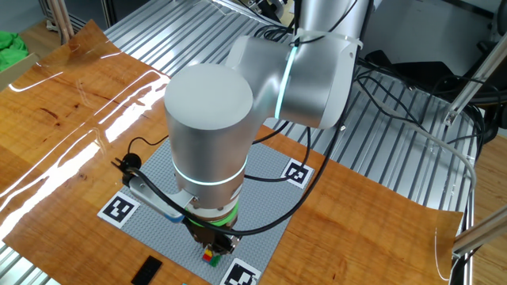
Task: Stack small Lego blocks one on top of the other
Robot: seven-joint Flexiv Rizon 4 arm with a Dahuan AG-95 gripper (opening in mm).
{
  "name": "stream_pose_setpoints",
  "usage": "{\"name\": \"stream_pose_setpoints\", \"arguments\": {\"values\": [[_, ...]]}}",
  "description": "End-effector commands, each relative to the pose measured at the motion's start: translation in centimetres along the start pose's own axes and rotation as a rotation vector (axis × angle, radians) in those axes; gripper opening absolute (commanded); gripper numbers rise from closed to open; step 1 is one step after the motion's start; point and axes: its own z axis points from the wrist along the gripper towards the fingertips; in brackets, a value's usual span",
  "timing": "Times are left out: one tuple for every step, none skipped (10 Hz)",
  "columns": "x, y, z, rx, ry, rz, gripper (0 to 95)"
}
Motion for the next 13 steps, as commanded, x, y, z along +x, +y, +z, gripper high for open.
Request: {"name": "stream_pose_setpoints", "arguments": {"values": [[-0.1,0.1,-0.3,0.003,0.007,-0.011,19.0],[0.0,0.0,-0.6,0.003,0.016,-0.017,0.0],[0.1,0.1,-0.8,0.004,0.021,-0.019,0.0],[0.1,0.1,-0.9,0.005,0.023,-0.021,0.0],[0.2,0.0,-1.1,0.007,0.026,-0.022,0.0],[0.3,0.0,-1.1,0.007,0.026,-0.021,0.0],[0.4,0.0,-1.3,0.008,0.029,-0.019,0.0],[0.6,0.0,-1.5,0.008,0.031,-0.018,0.0],[0.7,0.0,-1.5,0.009,0.032,-0.017,0.0],[0.9,0.0,-1.5,0.009,0.033,-0.015,0.0],[0.9,0.0,-1.4,0.010,0.033,-0.015,0.0],[0.8,0.0,-0.8,0.008,0.030,-0.015,0.0],[0.7,0.1,0.4,0.002,0.022,-0.016,0.0]]}}
